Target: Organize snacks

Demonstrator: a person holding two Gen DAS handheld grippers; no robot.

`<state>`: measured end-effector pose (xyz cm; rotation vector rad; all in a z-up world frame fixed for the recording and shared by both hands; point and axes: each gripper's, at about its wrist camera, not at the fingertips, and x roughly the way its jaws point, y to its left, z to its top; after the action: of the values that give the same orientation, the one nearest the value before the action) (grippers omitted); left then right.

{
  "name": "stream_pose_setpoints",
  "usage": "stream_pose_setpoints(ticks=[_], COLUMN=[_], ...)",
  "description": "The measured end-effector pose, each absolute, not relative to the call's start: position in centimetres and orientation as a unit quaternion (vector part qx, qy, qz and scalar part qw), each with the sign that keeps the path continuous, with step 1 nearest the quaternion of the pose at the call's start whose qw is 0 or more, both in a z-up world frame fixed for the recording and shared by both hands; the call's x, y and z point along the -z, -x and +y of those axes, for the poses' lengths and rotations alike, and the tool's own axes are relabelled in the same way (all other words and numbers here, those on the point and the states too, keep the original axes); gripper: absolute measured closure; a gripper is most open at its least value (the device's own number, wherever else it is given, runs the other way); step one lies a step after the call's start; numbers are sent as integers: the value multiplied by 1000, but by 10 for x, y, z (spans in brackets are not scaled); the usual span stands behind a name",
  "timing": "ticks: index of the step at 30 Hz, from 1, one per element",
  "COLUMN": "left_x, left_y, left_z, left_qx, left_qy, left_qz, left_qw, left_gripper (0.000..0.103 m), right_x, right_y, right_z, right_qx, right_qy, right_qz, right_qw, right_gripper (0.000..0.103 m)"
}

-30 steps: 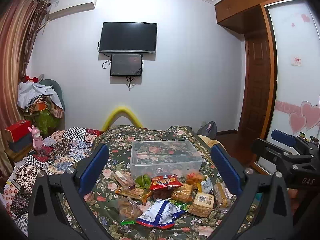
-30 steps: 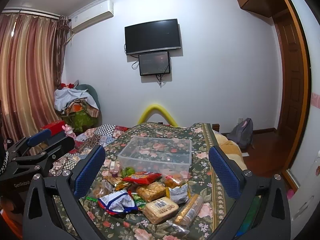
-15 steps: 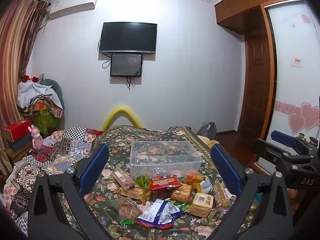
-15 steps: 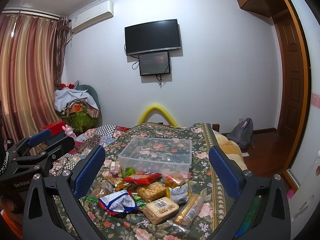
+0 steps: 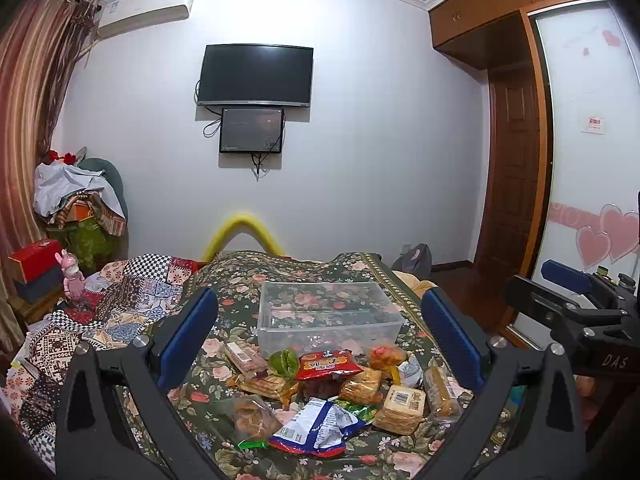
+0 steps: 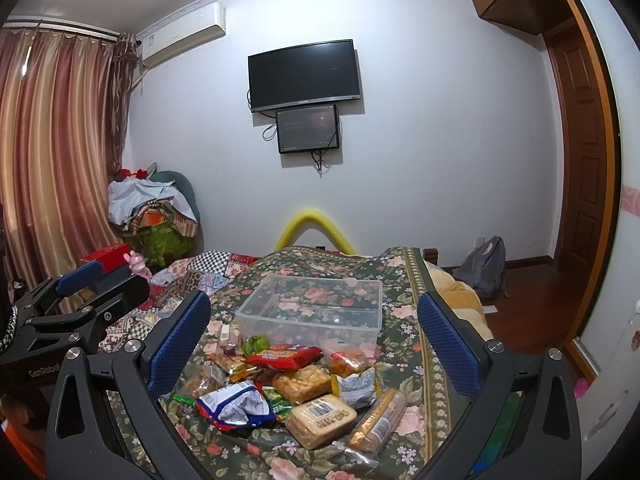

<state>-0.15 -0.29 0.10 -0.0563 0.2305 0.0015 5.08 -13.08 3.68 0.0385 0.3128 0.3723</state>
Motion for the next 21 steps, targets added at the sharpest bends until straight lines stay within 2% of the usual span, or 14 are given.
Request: stream_pose_setpoints(ticks=[21], left_x=[0], left_y=[1], left_z=[-3], left_qx=[2], left_qy=[28], left_qz=[117], left_qw=[993], left_gripper=[0], right_x=[-34], right_y=[-52], right_z=[-131], right_qx=[-184], right_qy=[-17], right_qz=[156], right_qw=[970], right_gripper=[0])
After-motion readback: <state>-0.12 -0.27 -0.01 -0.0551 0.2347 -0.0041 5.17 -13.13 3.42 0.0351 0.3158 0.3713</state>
